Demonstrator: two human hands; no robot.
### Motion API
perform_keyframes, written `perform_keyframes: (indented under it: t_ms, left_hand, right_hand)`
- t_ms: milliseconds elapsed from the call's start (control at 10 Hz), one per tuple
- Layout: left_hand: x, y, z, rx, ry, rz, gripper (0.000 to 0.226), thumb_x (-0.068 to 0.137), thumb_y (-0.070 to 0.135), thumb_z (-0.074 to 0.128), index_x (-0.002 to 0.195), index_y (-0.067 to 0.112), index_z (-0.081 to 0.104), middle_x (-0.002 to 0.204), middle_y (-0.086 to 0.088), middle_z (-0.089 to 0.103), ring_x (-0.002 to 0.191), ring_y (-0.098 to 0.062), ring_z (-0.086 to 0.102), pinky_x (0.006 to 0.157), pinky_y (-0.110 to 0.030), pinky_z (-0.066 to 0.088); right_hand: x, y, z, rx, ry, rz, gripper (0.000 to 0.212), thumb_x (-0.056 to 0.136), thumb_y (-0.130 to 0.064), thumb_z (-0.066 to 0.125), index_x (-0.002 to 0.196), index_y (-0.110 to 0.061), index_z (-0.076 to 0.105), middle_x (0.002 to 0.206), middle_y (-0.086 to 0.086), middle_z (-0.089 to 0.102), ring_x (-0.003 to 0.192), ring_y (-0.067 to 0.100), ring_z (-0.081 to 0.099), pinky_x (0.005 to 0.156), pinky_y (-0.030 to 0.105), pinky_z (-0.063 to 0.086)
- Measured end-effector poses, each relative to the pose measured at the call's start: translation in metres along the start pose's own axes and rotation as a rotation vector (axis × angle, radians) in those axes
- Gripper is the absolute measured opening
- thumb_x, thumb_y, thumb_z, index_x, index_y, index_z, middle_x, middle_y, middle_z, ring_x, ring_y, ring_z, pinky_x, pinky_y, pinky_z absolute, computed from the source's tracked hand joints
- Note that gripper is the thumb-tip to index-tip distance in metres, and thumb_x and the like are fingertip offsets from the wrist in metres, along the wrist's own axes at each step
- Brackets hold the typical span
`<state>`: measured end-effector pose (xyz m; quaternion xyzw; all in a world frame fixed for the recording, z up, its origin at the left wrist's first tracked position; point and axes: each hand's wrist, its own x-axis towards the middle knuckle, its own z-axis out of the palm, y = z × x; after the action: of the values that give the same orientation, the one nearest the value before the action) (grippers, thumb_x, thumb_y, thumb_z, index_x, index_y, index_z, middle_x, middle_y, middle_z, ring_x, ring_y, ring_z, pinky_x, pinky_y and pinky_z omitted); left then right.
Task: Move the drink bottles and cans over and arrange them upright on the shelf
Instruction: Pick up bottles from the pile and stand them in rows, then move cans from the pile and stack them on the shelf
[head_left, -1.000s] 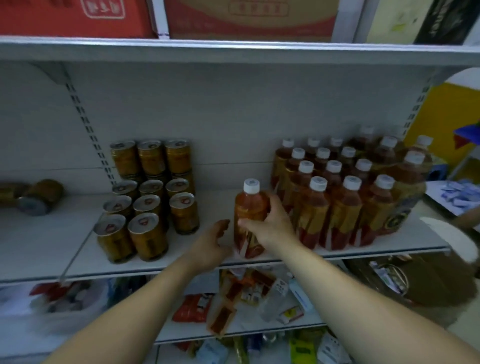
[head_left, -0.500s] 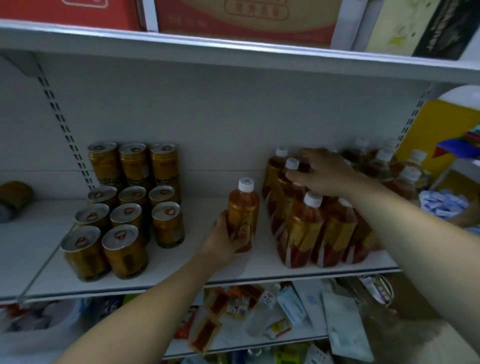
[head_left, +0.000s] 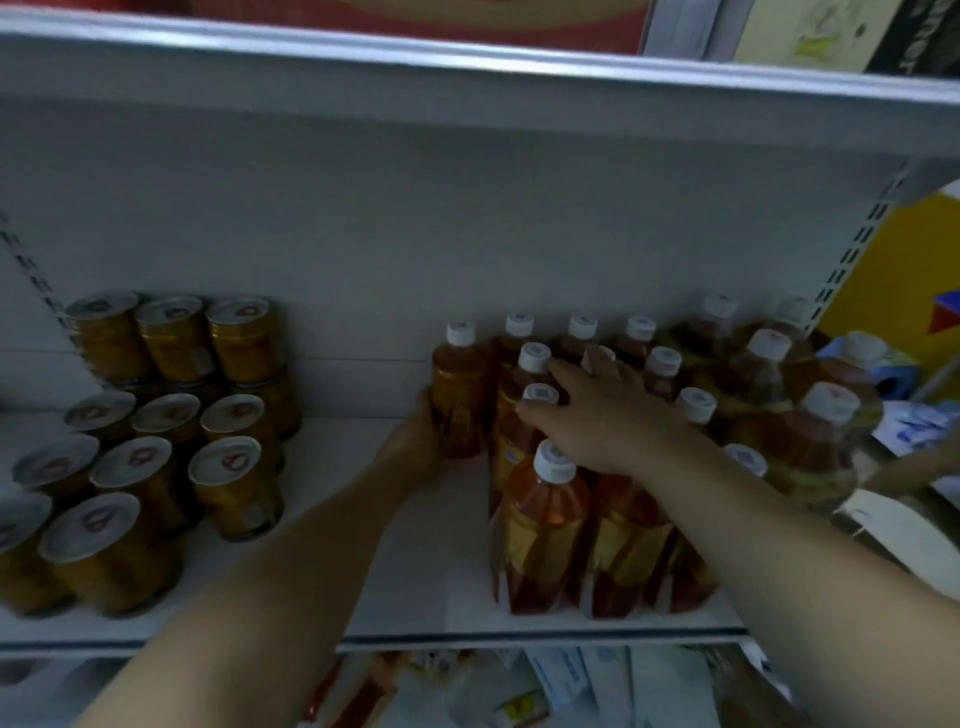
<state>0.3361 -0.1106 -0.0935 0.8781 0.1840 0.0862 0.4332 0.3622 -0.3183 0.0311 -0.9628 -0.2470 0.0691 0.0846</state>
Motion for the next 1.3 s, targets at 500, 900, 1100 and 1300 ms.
perform_keyframes:
  t_ms: [500,900,1100,1300]
  left_hand:
    - [-0.041,0.03,-0.06,0.207,-0.113,-0.004,0.088,0.083,0.045,0.064,0.149,0.013,0.014,0.157,-0.008,0.014,0.14,-0.025,0.024,0.107,-0.029,0.024]
    - [-0.234,-0.062,-0.297,0.525,-0.01,0.02,0.067,0.084,0.049,0.06,0.142,0.035,0.03,0.148,0.003,0.036,0.126,-0.018,0.043,0.093,-0.025,0.037]
    - [-0.328,-0.151,-0.395,0.573,0.091,-0.237,0.074,0.085,0.049,0.059,0.146,0.027,0.025,0.155,0.003,0.023,0.136,-0.015,0.032,0.108,-0.03,0.027]
    - [-0.365,-0.209,-0.455,0.505,0.212,-0.36,0.07,0.085,0.044,0.063,0.144,0.03,0.028,0.153,0.004,0.027,0.13,-0.014,0.04,0.102,-0.027,0.031]
  right_hand:
    - [-0.007,-0.017,-0.02,-0.06,0.047,-0.06,0.08,0.076,-0.074,0.043,0.143,-0.031,0.031,0.15,0.009,0.031,0.135,0.035,0.029,0.105,0.052,0.031]
    - [-0.036,-0.299,0.015,-0.074,0.101,-0.572,0.06,0.081,-0.064,0.052,0.128,-0.027,0.053,0.131,0.004,0.056,0.111,0.026,0.055,0.085,0.036,0.048]
    - [-0.072,-0.457,0.058,-0.086,0.037,-0.729,0.063,0.085,-0.064,0.049,0.137,-0.027,0.045,0.136,0.002,0.052,0.114,0.026,0.054,0.084,0.036,0.05]
    - [-0.073,-0.565,0.082,-0.117,-0.011,-0.804,0.063,0.086,-0.064,0.048,0.137,-0.026,0.043,0.131,0.003,0.054,0.11,0.027,0.054,0.087,0.037,0.048]
